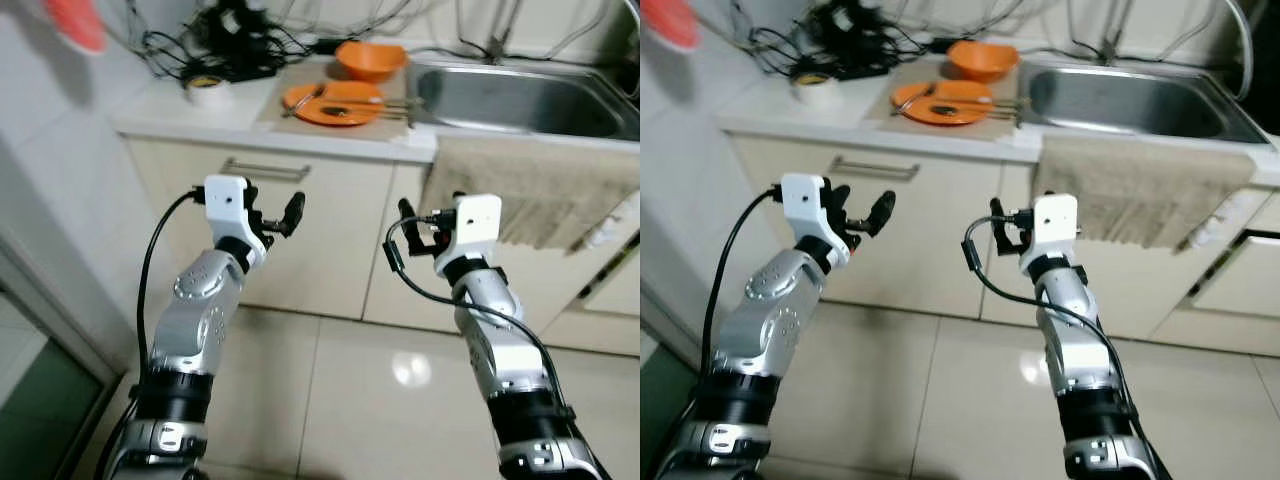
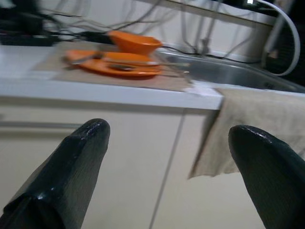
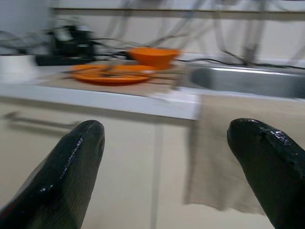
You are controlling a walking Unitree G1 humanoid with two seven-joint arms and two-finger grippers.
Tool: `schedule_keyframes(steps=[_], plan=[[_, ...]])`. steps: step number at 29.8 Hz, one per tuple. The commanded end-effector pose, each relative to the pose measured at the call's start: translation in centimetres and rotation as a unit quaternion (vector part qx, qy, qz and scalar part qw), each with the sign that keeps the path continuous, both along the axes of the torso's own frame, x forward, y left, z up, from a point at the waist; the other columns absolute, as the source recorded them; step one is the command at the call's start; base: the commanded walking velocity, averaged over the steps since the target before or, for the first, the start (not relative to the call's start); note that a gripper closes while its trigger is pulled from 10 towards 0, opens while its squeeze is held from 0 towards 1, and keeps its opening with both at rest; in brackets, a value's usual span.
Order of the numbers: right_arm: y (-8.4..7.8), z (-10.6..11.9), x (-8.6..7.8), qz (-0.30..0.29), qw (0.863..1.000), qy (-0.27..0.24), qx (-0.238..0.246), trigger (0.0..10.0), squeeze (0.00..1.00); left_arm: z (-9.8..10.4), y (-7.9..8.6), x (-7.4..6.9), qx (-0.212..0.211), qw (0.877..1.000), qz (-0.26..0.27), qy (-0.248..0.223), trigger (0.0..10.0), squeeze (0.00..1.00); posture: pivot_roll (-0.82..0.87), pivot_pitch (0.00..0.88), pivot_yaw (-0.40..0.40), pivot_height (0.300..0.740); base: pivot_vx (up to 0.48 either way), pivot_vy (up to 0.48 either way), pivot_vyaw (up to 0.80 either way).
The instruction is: Kitchen organization
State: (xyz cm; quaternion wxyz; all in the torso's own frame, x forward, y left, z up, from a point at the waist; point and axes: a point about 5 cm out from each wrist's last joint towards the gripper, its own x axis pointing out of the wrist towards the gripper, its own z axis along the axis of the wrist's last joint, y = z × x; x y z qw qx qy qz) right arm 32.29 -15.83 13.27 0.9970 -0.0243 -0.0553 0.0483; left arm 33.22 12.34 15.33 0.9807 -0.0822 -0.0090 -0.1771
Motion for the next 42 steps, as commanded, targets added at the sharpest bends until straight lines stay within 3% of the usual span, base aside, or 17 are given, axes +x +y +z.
schedule_keyframes(steps=[1,34,42], plan=[[-0.2,0.6,0.2,-0.01,1.0,-0.013,0.002,10.0,0.0,0.8,0.0,0.2,0.006,1.0,0.003,-0.016,10.0,0.0,-0.01,0.0,0.004,0.74,0.461,0.0,0.0],[1.2,-0.8,-0.4,0.006,1.0,-0.009,-0.008,10.0,0.0,1.1,-1.4,0.1,0.033,0.998,-0.03,-0.038,10.0,0.0,-0.02,0.0,0.019,0.74,0.465,0.0,0.0],[1.4,-1.1,-0.3,0.01,1.0,0.001,0.001,10.0,0.0,0.9,-1.4,0.1,0.034,0.999,-0.032,-0.028,10.0,0.0,-0.02,0.0,0.02,0.732,0.038,0.0,-0.36]])
